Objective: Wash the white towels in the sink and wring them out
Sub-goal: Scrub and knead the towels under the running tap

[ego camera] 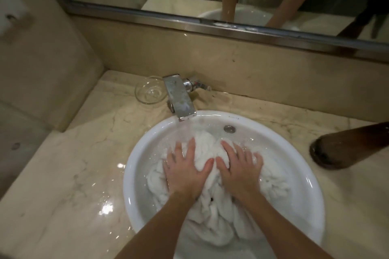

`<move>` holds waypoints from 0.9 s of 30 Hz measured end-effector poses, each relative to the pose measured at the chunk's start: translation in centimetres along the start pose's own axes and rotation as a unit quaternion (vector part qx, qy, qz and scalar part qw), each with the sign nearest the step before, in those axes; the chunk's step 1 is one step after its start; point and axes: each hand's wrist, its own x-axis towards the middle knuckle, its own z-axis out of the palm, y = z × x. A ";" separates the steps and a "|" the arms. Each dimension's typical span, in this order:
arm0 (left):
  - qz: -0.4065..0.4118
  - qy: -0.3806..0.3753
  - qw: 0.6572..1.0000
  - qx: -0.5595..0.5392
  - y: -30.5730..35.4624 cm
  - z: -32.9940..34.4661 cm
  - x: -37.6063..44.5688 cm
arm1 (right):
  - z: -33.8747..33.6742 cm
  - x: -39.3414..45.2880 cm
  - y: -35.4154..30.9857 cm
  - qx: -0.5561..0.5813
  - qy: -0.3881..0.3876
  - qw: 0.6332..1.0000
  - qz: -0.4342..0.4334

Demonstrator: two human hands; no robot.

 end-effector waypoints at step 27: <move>0.023 -0.156 0.972 -0.174 -2.4 -1.9 2.7 | -10.0 8.4 -11.3 0.512 -0.003 0.857 0.066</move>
